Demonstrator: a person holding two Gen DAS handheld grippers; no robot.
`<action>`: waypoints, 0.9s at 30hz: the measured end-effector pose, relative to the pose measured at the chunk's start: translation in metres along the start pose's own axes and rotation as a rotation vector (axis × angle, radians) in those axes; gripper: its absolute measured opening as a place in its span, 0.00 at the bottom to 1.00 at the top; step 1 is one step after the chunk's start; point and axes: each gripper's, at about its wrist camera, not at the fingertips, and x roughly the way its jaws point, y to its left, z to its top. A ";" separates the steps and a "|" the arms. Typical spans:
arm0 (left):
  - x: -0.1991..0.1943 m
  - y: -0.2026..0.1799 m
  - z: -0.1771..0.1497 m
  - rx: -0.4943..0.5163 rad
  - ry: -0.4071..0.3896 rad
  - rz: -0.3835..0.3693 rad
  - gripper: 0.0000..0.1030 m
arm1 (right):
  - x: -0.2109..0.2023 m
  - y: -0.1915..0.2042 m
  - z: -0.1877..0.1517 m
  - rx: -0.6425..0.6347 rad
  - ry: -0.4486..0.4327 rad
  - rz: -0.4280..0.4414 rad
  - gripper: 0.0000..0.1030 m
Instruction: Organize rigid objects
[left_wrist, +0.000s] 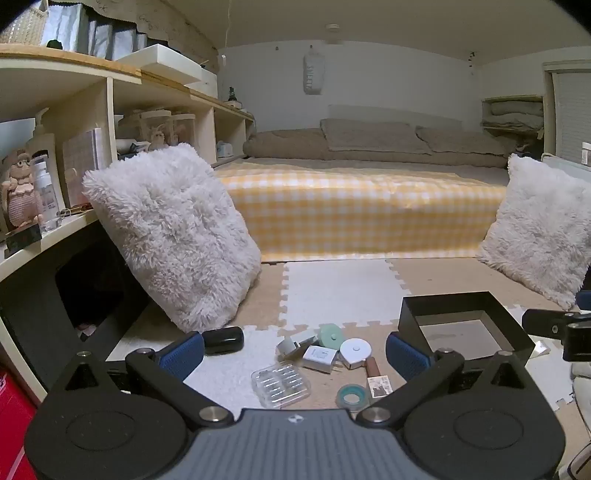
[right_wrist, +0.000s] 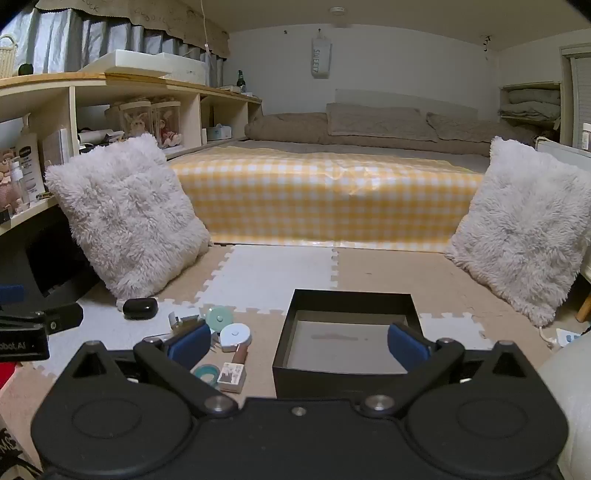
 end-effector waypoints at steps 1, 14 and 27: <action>0.000 0.000 0.000 0.007 -0.006 0.004 1.00 | 0.000 0.000 0.000 -0.004 -0.003 -0.003 1.00; 0.000 0.000 0.000 0.002 -0.003 0.002 1.00 | 0.001 0.000 0.000 -0.007 0.001 -0.005 1.00; 0.000 0.000 0.000 0.002 -0.001 0.000 1.00 | 0.001 0.000 -0.001 -0.009 0.003 -0.006 1.00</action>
